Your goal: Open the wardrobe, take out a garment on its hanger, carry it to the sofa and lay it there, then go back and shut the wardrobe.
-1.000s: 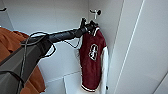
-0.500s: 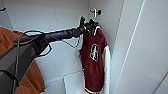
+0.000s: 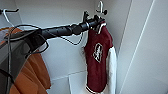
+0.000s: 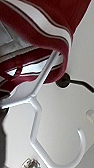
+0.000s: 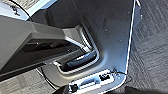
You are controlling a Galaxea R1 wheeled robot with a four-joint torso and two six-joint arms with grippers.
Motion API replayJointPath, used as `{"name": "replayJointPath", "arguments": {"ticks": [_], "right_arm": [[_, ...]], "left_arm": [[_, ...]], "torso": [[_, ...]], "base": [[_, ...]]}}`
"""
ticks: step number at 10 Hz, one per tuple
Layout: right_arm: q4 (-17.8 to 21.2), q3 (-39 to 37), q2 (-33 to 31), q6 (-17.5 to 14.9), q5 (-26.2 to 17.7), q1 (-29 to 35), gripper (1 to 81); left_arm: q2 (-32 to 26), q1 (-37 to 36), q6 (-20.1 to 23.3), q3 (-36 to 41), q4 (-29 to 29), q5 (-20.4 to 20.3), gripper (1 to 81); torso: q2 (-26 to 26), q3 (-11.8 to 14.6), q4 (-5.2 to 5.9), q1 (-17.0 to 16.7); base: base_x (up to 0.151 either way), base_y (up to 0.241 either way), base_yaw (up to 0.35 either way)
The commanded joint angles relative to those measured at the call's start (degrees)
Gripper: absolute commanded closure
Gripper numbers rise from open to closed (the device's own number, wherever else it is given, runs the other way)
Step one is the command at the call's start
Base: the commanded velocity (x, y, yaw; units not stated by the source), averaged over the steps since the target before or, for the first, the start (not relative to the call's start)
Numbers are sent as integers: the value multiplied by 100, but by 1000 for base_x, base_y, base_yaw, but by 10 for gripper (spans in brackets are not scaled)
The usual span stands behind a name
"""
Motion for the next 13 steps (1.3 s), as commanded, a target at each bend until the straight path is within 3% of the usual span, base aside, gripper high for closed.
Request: {"name": "replayJointPath", "arguments": {"ticks": [1,2,4,7,10,11,12,13], "right_arm": [[-61,54,7,-19,-321,195,10],[-52,54,7,-19,-312,213,10],[-61,72,7,-19,-312,239,10],[-79,107,16,-45,-312,283,10],[-87,125,24,-45,-303,301,10],[-87,125,16,-46,-277,292,10],[-87,125,16,-45,-277,301,10],[-96,125,24,-54,-268,318,10]], "left_arm": [[1,-1221,179,-130,346,-193,811],[88,-1168,179,-182,477,-35,811],[273,-993,188,-341,592,150,811],[615,-844,188,-185,750,335,811],[528,-773,188,511,864,256,811],[441,-773,188,729,864,229,811],[397,-773,188,810,864,221,811],[370,-773,188,828,864,229,811]], "torso": [[0,0,541,0],[0,0,181,-2],[0,0,426,-2],[0,0,428,-2],[0,0,428,-2],[0,0,673,-2],[0,-181,945,-2],[0,-203,1008,-2]], "base": [[0,0,0],[0,0,0],[0,0,0],[0,0,0],[0,0,0],[0,0,0],[0,0,0],[0,0,0]]}}
